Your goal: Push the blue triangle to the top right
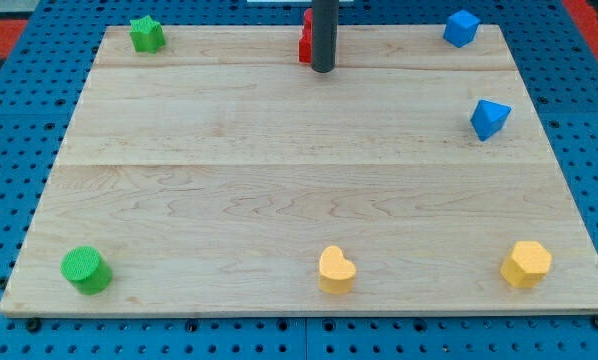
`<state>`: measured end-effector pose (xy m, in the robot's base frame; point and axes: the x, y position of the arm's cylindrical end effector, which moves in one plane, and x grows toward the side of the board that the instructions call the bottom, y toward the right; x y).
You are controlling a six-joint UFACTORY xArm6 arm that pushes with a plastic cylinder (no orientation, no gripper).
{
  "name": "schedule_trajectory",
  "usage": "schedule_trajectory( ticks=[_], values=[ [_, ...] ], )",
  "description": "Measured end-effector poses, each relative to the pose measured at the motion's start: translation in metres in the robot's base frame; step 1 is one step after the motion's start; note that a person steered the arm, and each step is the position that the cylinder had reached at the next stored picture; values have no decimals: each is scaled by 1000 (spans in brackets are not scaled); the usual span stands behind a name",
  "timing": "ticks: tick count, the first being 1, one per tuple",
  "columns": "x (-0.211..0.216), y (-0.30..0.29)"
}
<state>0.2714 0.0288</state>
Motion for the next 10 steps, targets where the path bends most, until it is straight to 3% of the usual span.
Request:
schedule_trajectory(
  ticks=[2,3,5,6,7,9,10],
  values=[
    [-18,0],
    [-3,0],
    [129,1],
    [193,37],
    [219,91],
    [177,208],
    [120,197]
  ],
)
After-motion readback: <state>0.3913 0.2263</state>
